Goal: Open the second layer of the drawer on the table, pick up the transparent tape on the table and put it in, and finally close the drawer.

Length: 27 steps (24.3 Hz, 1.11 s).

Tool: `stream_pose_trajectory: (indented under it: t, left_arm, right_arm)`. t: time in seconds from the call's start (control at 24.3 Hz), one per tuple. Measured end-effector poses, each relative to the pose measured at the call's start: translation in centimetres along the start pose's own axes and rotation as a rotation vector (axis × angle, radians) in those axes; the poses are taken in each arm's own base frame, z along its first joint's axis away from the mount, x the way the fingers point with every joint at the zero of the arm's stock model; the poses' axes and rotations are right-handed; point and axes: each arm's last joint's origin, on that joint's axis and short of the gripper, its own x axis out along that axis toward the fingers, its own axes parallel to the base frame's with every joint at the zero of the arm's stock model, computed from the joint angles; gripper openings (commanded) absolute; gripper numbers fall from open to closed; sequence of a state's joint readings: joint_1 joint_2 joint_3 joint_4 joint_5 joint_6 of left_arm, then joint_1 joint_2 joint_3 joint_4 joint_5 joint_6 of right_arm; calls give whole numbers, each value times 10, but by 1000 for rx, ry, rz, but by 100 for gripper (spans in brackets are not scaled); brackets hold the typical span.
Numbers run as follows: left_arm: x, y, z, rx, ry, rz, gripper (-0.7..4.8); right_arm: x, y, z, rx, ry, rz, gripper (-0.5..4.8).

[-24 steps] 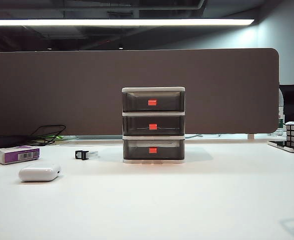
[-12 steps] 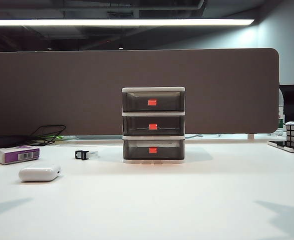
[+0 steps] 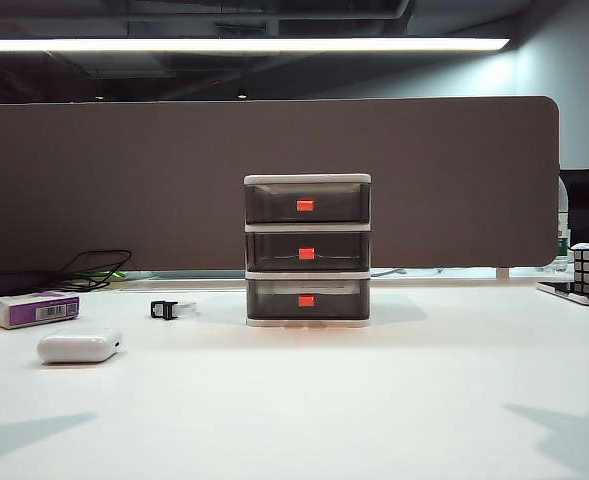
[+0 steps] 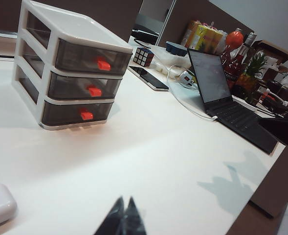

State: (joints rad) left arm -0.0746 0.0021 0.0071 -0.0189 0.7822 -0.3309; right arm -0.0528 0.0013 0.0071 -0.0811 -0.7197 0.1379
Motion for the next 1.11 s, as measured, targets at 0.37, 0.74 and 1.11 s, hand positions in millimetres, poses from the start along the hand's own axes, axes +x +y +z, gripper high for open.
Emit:
stream_pose_trajectory:
  t: [0.37, 0.74, 1.11]
  left_arm:
    - [0, 1, 3, -61, -40, 56, -5]
    - [3, -2, 1, -166, -46, 61, -2]
    - [13, -20, 1, -94, -76, 11, 72]
  right_arm:
    - [0, 0, 0, 6, 2, 11, -5]
    - [0, 1, 0, 159, 0, 16, -5]
    - [1, 4, 7, 177, -45, 55, -5]
